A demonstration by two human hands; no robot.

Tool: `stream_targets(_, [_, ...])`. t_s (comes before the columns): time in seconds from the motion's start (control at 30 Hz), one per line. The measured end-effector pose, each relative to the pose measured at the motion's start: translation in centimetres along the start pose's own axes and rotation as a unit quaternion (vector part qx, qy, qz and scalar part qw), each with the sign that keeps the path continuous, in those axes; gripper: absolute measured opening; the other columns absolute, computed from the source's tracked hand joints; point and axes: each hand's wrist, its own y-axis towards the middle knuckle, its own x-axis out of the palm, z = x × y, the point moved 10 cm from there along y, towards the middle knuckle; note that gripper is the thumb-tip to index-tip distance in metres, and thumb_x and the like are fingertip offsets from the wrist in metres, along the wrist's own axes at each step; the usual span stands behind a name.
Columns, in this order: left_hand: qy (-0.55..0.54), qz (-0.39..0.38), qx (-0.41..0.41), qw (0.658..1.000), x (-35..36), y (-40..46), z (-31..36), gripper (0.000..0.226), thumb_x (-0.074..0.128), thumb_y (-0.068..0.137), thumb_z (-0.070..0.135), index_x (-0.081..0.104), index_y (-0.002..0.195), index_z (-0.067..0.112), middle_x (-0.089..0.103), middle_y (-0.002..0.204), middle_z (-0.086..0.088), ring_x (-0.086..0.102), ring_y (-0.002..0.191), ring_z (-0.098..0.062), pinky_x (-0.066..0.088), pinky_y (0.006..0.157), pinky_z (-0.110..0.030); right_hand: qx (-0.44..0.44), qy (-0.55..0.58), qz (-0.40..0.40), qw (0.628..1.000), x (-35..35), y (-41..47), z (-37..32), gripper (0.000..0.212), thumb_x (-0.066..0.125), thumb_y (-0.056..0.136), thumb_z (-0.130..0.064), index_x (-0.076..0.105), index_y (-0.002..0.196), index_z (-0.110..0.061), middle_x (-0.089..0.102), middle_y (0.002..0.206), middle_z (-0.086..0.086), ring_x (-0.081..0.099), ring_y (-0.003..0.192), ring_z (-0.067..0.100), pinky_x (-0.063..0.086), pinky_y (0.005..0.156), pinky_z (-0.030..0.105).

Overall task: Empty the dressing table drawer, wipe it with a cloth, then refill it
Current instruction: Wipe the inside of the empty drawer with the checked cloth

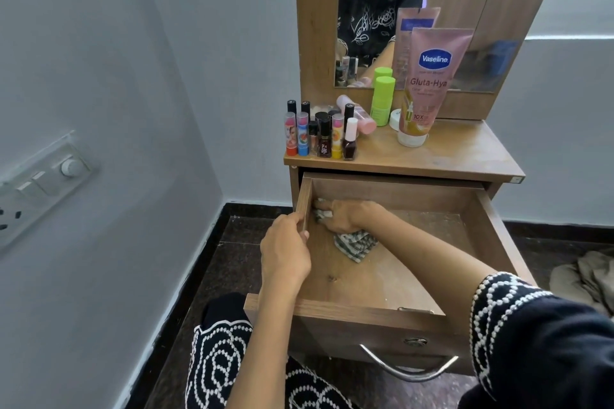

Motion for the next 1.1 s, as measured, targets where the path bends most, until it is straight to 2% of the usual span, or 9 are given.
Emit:
stream_targets(0.13, [-0.005,-0.001,0.001,1.0,0.0,-0.1,0.0,0.04,0.046,0.097,0.015,0.045,0.136,0.016,0.05,0.134,-0.001,0.05,0.121,-0.02,0.04,0.097,-0.03,-0.075,-0.023,0.005,0.997,0.2,-2.6,-0.7,0.05,0.038,0.098,-0.041,0.025,0.146,-0.038,0.033,0.152,0.0,0.035,0.137,0.024,0.03,0.109,0.039])
stream_targets(0.23, [-0.006,0.002,-0.001,1.0,0.0,0.1,0.0,0.04,0.047,0.097,0.015,0.045,0.136,0.016,0.051,0.134,-0.001,0.05,0.12,-0.02,0.04,0.097,-0.03,-0.064,-0.037,0.115,0.991,-0.7,-3.1,-0.7,0.051,0.044,0.093,-0.044,0.032,0.142,-0.038,0.047,0.141,0.0,0.049,0.124,0.022,0.046,0.096,0.039])
stream_targets(0.3, [-0.007,0.002,0.001,1.0,0.1,0.1,0.0,0.04,0.047,0.096,0.015,0.045,0.136,0.016,0.051,0.134,-0.001,0.051,0.12,-0.019,0.04,0.096,-0.03,-0.04,-0.035,0.157,0.986,-1.0,-2.7,-0.5,0.053,0.046,0.09,-0.048,0.035,0.14,-0.035,0.053,0.135,-0.001,0.054,0.117,0.022,0.05,0.091,0.04])
stream_targets(0.47, [0.004,0.008,0.008,1.0,0.1,0.2,0.0,0.04,0.046,0.097,0.014,0.044,0.137,0.016,0.049,0.136,-0.001,0.05,0.122,-0.019,0.04,0.096,-0.029,-0.036,-0.07,0.175,0.981,-2.0,-1.1,-1.0,0.049,0.039,0.094,-0.048,0.041,0.139,-0.03,0.056,0.129,0.001,0.057,0.113,0.023,0.048,0.084,0.038])
stream_targets(0.57, [0.013,0.009,0.013,1.0,0.2,0.3,0.1,0.04,0.045,0.097,0.013,0.045,0.137,0.015,0.05,0.135,-0.002,0.05,0.121,-0.02,0.04,0.096,-0.03,-0.033,-0.042,0.173,0.984,-2.3,-0.7,-0.7,0.048,0.038,0.094,-0.047,0.04,0.14,-0.03,0.058,0.129,0.004,0.058,0.112,0.024,0.05,0.087,0.039])
stream_targets(0.73, [0.0,0.009,0.007,1.0,0.1,0.3,0.0,0.04,0.047,0.096,0.013,0.046,0.136,0.016,0.051,0.134,-0.001,0.051,0.12,-0.02,0.041,0.095,-0.031,0.046,-0.037,0.135,0.989,-1.2,-0.2,0.9,0.047,0.039,0.093,-0.053,0.048,0.133,-0.03,0.062,0.119,0.003,0.059,0.103,0.022,0.041,0.075,0.035])
stream_targets(0.83, [-0.018,0.011,0.003,1.0,-0.1,0.2,-0.2,0.039,0.048,0.096,0.014,0.047,0.135,0.017,0.052,0.133,0.0,0.052,0.119,-0.019,0.042,0.095,-0.03,0.098,0.012,0.128,0.987,-0.6,-1.1,3.1,0.046,0.042,0.092,-0.052,0.05,0.13,-0.028,0.061,0.118,0.003,0.058,0.106,0.024,0.042,0.083,0.037])
stream_targets(0.97, [-0.016,0.014,0.001,1.0,0.0,0.3,-0.1,0.04,0.048,0.096,0.013,0.046,0.135,0.016,0.053,0.132,-0.001,0.052,0.119,-0.02,0.043,0.094,-0.03,0.169,0.041,0.078,0.982,0.0,-3.4,7.6,0.053,0.043,0.089,-0.053,0.04,0.139,-0.035,0.05,0.139,0.003,0.047,0.126,0.027,0.038,0.102,0.044])
stream_targets(1.1, [-0.013,0.017,-0.001,1.0,0.0,0.1,-0.2,0.04,0.048,0.096,0.013,0.046,0.136,0.016,0.053,0.132,-0.002,0.053,0.118,-0.02,0.043,0.094,-0.031,0.156,0.104,0.053,0.981,0.7,-3.4,6.7,0.059,0.048,0.089,-0.041,0.032,0.145,-0.036,0.038,0.149,0.005,0.036,0.135,0.029,0.032,0.111,0.045])
